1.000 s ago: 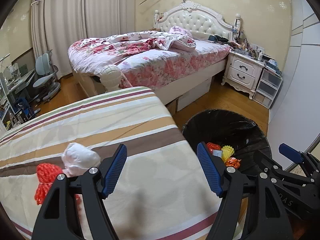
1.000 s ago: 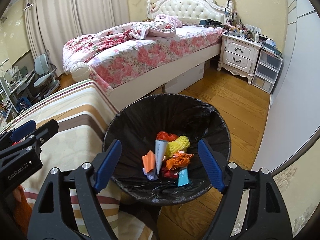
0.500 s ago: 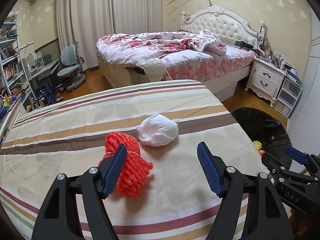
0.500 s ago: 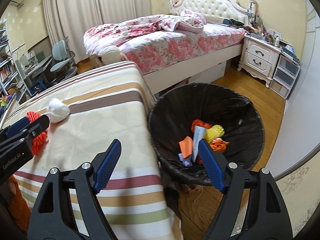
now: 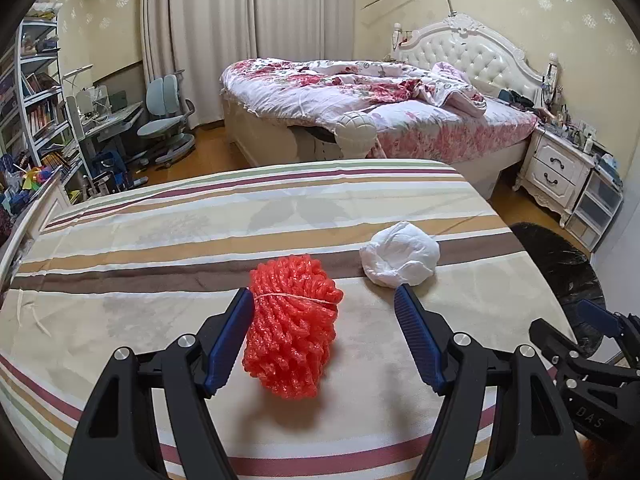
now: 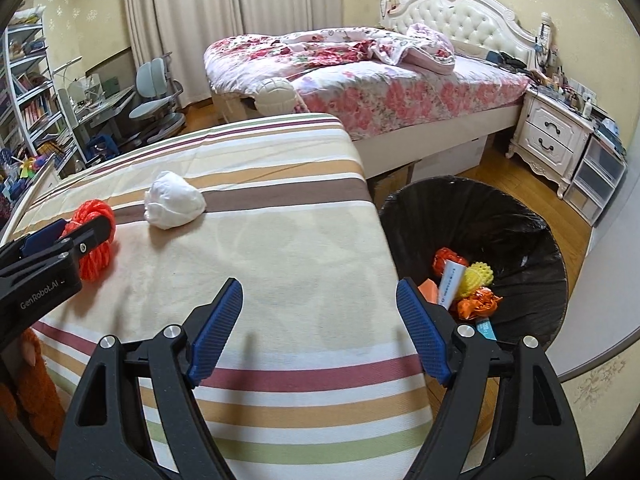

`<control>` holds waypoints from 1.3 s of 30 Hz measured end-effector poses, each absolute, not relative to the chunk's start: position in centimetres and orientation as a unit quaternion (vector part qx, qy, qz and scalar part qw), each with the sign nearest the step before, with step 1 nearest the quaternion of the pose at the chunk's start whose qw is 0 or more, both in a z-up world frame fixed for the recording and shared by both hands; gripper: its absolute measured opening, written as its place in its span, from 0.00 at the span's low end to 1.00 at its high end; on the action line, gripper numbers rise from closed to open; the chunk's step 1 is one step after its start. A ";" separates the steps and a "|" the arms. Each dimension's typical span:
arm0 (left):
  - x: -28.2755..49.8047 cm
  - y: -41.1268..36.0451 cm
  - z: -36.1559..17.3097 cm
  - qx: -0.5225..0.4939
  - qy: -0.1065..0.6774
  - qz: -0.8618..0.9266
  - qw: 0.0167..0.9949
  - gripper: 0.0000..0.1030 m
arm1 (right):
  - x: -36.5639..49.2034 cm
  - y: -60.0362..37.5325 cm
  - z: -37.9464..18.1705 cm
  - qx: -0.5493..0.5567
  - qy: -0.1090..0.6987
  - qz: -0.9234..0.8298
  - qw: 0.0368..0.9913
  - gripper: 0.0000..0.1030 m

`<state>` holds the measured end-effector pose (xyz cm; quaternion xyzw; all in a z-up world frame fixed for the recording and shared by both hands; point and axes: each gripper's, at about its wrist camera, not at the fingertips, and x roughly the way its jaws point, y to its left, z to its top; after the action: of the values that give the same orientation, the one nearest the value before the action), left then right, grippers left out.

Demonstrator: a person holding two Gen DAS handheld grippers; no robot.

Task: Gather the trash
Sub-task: 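Return both open tools to the red mesh net and white bag on the bed, then grasp the red mesh net with the left tool while the right tool grasps the white plastic bag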

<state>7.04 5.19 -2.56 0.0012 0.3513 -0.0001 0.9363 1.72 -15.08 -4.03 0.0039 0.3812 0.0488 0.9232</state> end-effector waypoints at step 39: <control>3.5 10.3 -1.1 -0.068 0.325 0.027 0.943 0.76 | 1.7 -14.9 -3.9 0.010 0.380 0.054 0.923 0.75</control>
<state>3.50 10.29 -1.10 -0.0682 0.3248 0.0273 0.9429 1.68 -14.89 -3.94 0.0096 0.3797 0.0542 0.9235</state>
